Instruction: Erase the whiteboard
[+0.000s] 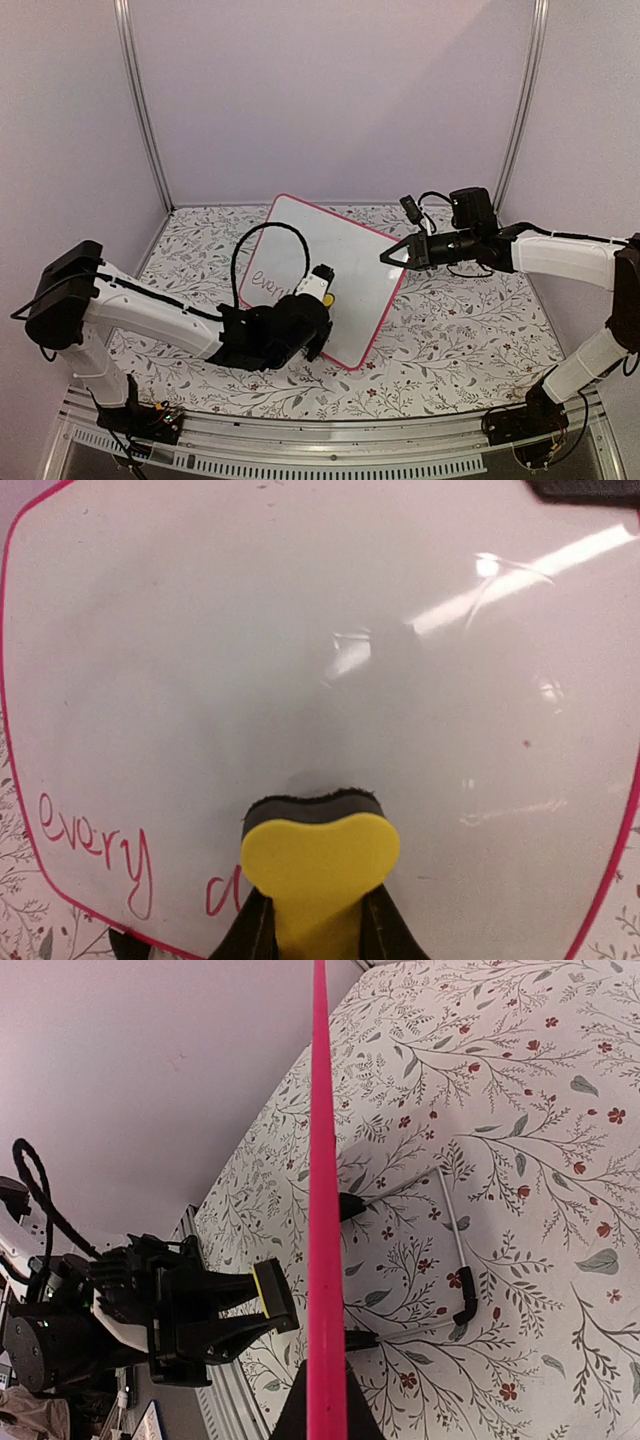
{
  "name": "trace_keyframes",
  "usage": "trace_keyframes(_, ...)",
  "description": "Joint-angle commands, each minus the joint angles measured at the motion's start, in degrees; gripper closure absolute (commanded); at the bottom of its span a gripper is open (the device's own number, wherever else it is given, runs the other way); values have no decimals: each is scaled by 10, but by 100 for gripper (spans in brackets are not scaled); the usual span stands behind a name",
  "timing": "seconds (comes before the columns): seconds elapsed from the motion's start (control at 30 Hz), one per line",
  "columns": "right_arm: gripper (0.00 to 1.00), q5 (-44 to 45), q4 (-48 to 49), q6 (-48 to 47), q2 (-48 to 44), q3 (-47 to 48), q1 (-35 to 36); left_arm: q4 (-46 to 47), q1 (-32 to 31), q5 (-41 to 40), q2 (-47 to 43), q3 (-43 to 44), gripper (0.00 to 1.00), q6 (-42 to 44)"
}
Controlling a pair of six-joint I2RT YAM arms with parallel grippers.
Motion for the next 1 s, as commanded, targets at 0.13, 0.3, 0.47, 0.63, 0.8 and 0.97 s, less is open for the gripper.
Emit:
trace_keyframes(0.13,100,-28,-46,6,-22,-22,16,15,45,3,-64,-8,100,15)
trace_keyframes(0.3,100,-29,-40,9,-20,-25,16,28,45,37,-4,45,100,38)
trace_keyframes(0.47,100,-30,-37,10,-20,-27,16,36,43,79,58,99,100,49)
trace_keyframes(0.63,100,-33,-33,14,-19,-29,16,66,26,112,85,109,100,56)
trace_keyframes(0.8,100,-32,-33,12,-19,-29,16,86,10,135,89,102,100,70)
trace_keyframes(0.97,100,-32,-31,12,-18,-28,16,80,9,95,86,104,100,65)
